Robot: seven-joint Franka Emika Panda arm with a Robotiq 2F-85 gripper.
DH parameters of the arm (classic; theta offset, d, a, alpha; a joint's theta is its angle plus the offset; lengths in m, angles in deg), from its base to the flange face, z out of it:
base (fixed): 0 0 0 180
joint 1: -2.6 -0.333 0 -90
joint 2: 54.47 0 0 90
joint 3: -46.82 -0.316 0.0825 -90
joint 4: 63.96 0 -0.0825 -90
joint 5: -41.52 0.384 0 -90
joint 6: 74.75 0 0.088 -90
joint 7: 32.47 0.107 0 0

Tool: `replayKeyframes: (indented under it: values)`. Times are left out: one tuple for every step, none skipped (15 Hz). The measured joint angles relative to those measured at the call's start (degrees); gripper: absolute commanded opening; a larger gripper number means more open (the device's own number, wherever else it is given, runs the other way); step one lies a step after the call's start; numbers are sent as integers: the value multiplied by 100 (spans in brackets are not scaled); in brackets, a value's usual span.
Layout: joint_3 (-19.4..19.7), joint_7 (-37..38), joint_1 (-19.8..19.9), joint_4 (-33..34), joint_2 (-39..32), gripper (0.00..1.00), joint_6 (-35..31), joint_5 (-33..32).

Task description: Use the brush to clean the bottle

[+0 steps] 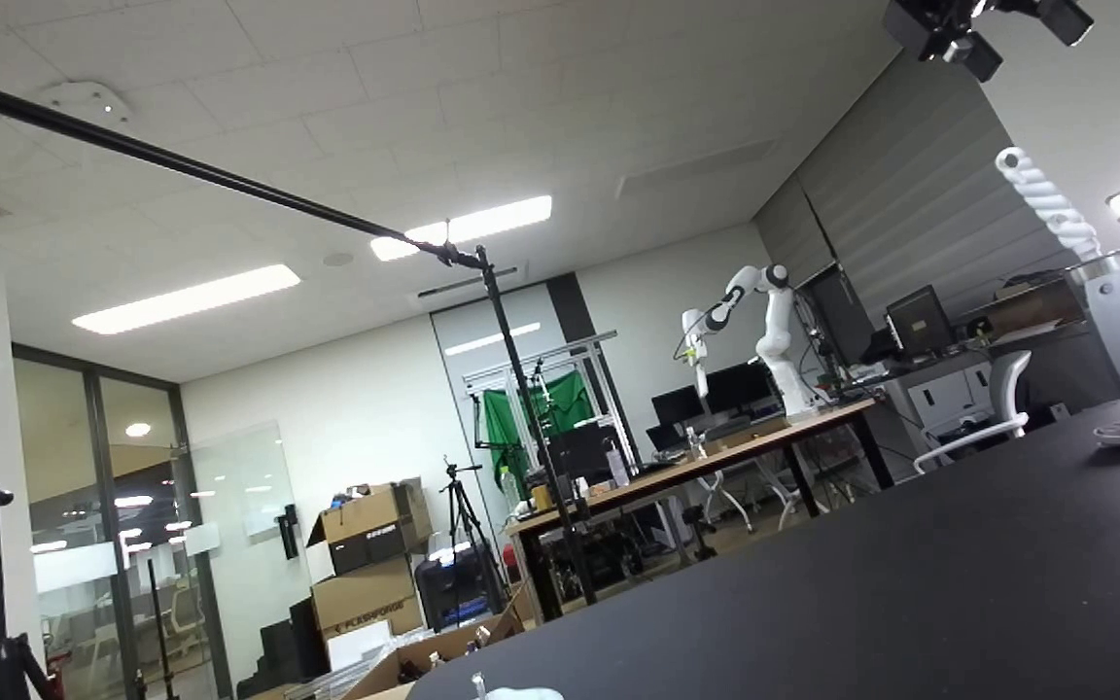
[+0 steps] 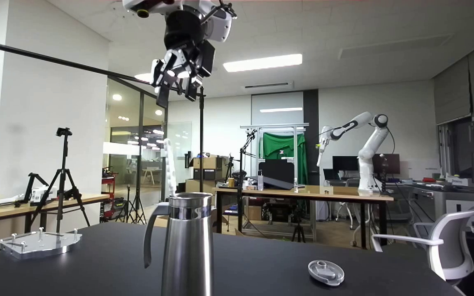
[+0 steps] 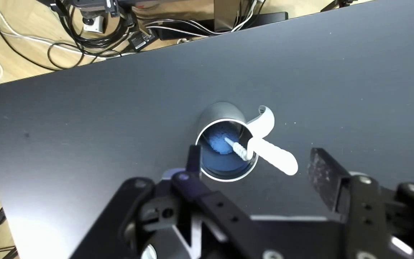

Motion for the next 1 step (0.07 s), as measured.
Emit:
replayKeyframes:
  values:
    - [0,0,0,2,0,82,13,0]
